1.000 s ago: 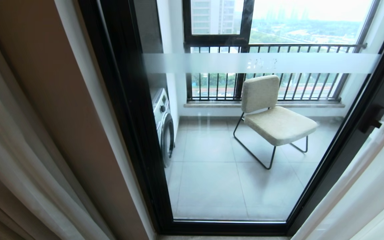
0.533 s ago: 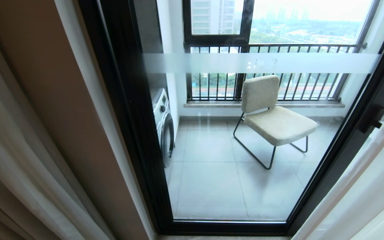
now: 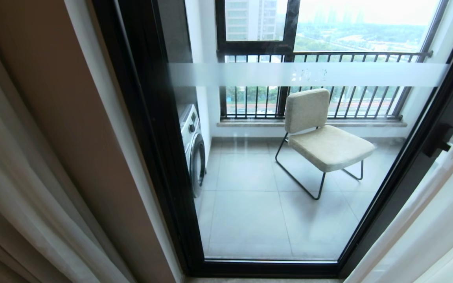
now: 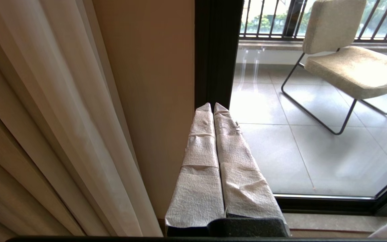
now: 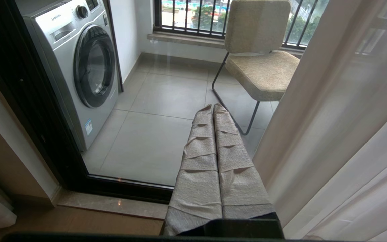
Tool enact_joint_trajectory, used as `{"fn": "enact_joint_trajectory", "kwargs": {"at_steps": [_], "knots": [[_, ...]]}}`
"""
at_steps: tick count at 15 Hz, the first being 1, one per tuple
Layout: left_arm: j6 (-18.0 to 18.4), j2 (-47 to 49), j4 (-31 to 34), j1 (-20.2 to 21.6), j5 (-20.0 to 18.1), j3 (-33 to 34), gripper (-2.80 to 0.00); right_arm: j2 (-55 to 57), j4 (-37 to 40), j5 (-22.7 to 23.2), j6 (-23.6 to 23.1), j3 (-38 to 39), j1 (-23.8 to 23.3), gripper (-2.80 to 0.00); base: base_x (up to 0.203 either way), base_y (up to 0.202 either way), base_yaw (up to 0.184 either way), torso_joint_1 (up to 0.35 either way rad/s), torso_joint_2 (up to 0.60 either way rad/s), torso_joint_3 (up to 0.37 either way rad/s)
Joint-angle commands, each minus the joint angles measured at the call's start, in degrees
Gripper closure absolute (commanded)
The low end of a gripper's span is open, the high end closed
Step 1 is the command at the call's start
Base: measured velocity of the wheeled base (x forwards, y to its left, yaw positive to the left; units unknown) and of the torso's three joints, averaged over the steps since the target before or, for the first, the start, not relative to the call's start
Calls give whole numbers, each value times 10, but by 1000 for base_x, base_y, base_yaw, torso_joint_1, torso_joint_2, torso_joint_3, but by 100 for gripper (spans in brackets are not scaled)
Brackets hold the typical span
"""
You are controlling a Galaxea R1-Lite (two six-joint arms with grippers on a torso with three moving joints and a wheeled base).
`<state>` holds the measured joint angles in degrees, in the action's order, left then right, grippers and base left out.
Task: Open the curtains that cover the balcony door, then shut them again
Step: Pull the inner curtains open on both sides
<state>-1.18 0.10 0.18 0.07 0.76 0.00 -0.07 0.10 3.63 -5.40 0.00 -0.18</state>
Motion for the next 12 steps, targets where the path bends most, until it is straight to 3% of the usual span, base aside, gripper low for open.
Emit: {"fn": "enact_joint_trajectory", "kwargs": {"at_steps": [1, 12], "knots": [[0, 0, 0, 0, 0, 0, 0, 1, 0, 1, 0, 0, 0, 0, 0, 0, 0, 0, 0, 0], [-1, 0, 0, 0, 0, 0, 0, 1, 0, 1, 0, 0, 0, 0, 0, 0, 0, 0, 0, 0]]}}
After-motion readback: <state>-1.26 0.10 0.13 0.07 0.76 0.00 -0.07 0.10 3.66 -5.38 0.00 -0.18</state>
